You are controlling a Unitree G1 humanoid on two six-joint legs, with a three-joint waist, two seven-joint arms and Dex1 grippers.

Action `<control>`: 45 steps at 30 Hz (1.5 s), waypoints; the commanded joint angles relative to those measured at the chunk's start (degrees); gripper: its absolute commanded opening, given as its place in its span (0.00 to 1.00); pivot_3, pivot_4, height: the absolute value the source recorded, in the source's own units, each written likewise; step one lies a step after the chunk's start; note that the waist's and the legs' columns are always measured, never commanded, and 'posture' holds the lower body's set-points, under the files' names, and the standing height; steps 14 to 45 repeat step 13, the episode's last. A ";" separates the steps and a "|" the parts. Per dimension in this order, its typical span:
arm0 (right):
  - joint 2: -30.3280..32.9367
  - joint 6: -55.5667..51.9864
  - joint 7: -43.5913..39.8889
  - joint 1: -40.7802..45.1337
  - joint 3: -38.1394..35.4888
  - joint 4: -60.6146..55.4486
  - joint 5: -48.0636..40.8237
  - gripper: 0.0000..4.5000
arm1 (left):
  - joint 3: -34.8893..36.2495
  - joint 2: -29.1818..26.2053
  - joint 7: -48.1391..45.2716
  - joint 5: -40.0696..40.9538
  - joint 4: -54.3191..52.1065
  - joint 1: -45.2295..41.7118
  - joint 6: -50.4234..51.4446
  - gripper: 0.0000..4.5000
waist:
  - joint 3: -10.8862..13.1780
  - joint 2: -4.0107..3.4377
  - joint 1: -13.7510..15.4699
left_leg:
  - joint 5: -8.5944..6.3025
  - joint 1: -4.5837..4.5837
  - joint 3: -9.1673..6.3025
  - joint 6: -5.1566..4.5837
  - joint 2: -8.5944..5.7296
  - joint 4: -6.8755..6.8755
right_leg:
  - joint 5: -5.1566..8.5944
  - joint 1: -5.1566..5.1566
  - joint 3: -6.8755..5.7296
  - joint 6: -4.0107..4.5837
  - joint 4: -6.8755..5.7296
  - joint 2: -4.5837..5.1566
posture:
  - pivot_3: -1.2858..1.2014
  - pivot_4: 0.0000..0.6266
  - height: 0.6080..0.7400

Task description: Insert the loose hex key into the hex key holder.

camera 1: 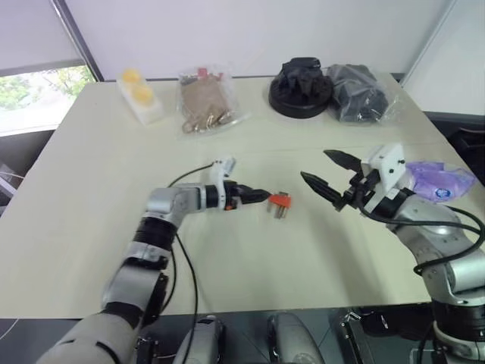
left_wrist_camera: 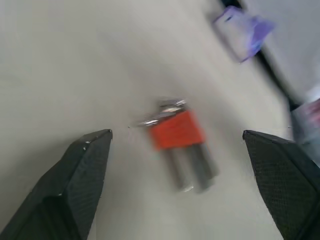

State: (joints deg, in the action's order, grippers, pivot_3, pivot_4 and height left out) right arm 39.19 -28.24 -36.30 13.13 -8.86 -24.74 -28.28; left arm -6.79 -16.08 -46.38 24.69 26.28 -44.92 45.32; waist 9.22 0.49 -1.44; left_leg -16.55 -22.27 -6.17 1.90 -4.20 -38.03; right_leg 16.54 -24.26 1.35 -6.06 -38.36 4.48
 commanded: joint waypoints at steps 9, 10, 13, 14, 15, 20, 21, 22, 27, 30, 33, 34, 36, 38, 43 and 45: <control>21.14 4.57 -25.15 5.24 5.82 9.28 5.97 0.83 | 0.09 -14.16 -12.25 -3.18 -19.32 1.84 -10.83 0.98 | 0.03 0.04 1.26 | -0.04 -0.20 -0.01 -0.07 -0.11 -0.07 | 0.00 0.02 -0.06 -0.01 0.26 0.15 | 0.52 0.24 1.00; 22.34 5.19 -27.02 5.78 6.14 10.10 6.31 0.83 | 0.72 -14.92 -12.70 -2.60 -20.38 2.06 -10.39 0.98 | 0.03 0.03 1.13 | -0.04 -0.19 -0.01 -0.07 -0.09 -0.07 | 0.00 0.02 -0.06 -0.01 0.26 0.13 | 0.52 0.24 1.00; 24.67 7.12 -30.76 7.96 7.12 12.69 8.01 0.83 | 2.59 -17.33 -13.66 -0.70 -24.06 3.12 -8.96 0.98 | 0.03 0.03 0.83 | -0.04 -0.19 -0.02 -0.07 -0.06 -0.06 | 0.00 0.01 -0.06 -0.01 0.25 0.12 | 0.52 0.24 1.00; 24.67 7.12 -30.76 7.96 7.12 12.69 8.01 0.83 | 2.59 -17.33 -13.66 -0.70 -24.06 3.12 -8.96 0.98 | 0.03 0.03 0.83 | -0.04 -0.19 -0.02 -0.07 -0.06 -0.06 | 0.00 0.01 -0.06 -0.01 0.25 0.12 | 0.52 0.24 1.00; 24.67 7.12 -30.76 7.96 7.12 12.69 8.01 0.83 | 2.59 -17.33 -13.66 -0.70 -24.06 3.12 -8.96 0.98 | 0.03 0.03 0.83 | -0.04 -0.19 -0.02 -0.07 -0.06 -0.06 | 0.00 0.01 -0.06 -0.01 0.25 0.12 | 0.52 0.24 1.00; 24.67 7.12 -30.76 7.96 7.12 12.69 8.01 0.83 | 2.59 -17.33 -13.66 -0.70 -24.06 3.12 -8.96 0.98 | 0.03 0.03 0.83 | -0.04 -0.19 -0.02 -0.07 -0.06 -0.06 | 0.00 0.01 -0.06 -0.01 0.25 0.12 | 0.52 0.24 1.00; 24.67 7.12 -30.76 7.96 7.12 12.69 8.01 0.83 | 2.59 -17.33 -13.66 -0.70 -24.06 3.12 -8.96 0.98 | 0.03 0.03 0.83 | -0.04 -0.19 -0.02 -0.07 -0.06 -0.06 | 0.00 0.01 -0.06 -0.01 0.25 0.12 | 0.52 0.24 1.00; 24.67 7.12 -30.76 7.96 7.12 12.69 8.01 0.83 | 2.59 -17.33 -13.66 -0.70 -24.06 3.12 -8.96 0.98 | 0.03 0.03 0.83 | -0.04 -0.19 -0.02 -0.07 -0.06 -0.06 | 0.00 0.01 -0.06 -0.01 0.25 0.12 | 0.52 0.24 1.00; 24.67 7.12 -30.76 7.96 7.12 12.69 8.01 0.83 | 2.59 -17.33 -13.66 -0.70 -24.06 3.12 -8.96 0.98 | 0.03 0.03 0.83 | -0.04 -0.19 -0.02 -0.07 -0.06 -0.06 | 0.00 0.01 -0.06 -0.01 0.25 0.12 | 0.52 0.24 1.00; 24.67 7.12 -30.76 7.96 7.12 12.69 8.01 0.83 | 2.59 -17.33 -13.66 -0.70 -24.06 3.12 -8.96 0.98 | 0.03 0.03 0.83 | -0.04 -0.19 -0.02 -0.07 -0.06 -0.06 | 0.00 0.01 -0.06 -0.01 0.25 0.12 | 0.52 0.24 1.00; 24.67 7.12 -30.76 7.96 7.12 12.69 8.01 0.83 | 2.59 -17.33 -13.66 -0.70 -24.06 3.12 -8.96 0.98 | 0.03 0.03 0.83 | -0.04 -0.19 -0.02 -0.07 -0.06 -0.06 | 0.00 0.01 -0.06 -0.01 0.25 0.12 | 0.52 0.24 1.00; 24.67 7.12 -30.76 7.96 7.12 12.69 8.01 0.83 | 2.59 -17.33 -13.66 -0.70 -24.06 3.12 -8.96 0.98 | 0.03 0.03 0.83 | -0.04 -0.19 -0.02 -0.07 -0.06 -0.06 | 0.00 0.01 -0.06 -0.01 0.25 0.12 | 0.52 0.24 1.00; 24.67 7.12 -30.76 7.96 7.12 12.69 8.01 0.83 | 2.59 -17.33 -13.66 -0.70 -24.06 3.12 -8.96 0.98 | 0.03 0.03 0.83 | -0.04 -0.19 -0.02 -0.07 -0.06 -0.06 | 0.00 0.01 -0.06 -0.01 0.25 0.12 | 0.52 0.24 1.00; 24.67 7.12 -30.76 7.96 7.12 12.69 8.01 0.83 | 2.59 -17.33 -13.66 -0.70 -24.06 3.12 -8.96 0.98 | 0.03 0.03 0.83 | -0.04 -0.19 -0.02 -0.07 -0.06 -0.06 | 0.00 0.01 -0.06 -0.01 0.25 0.12 | 0.52 0.24 1.00; 24.67 7.12 -30.76 7.96 7.12 12.69 8.01 0.83 | 2.59 -17.33 -13.66 -0.70 -24.06 3.12 -8.96 0.98 | 0.03 0.03 0.83 | -0.04 -0.19 -0.02 -0.07 -0.06 -0.06 | 0.00 0.01 -0.06 -0.01 0.25 0.12 | 0.52 0.24 1.00; 24.67 7.12 -30.76 7.96 7.12 12.69 8.01 0.83 | 2.59 -17.33 -13.66 -0.70 -24.06 3.12 -8.96 0.98 | 0.03 0.03 0.83 | -0.04 -0.19 -0.02 -0.07 -0.06 -0.06 | 0.00 0.01 -0.06 -0.01 0.25 0.12 | 0.52 0.24 1.00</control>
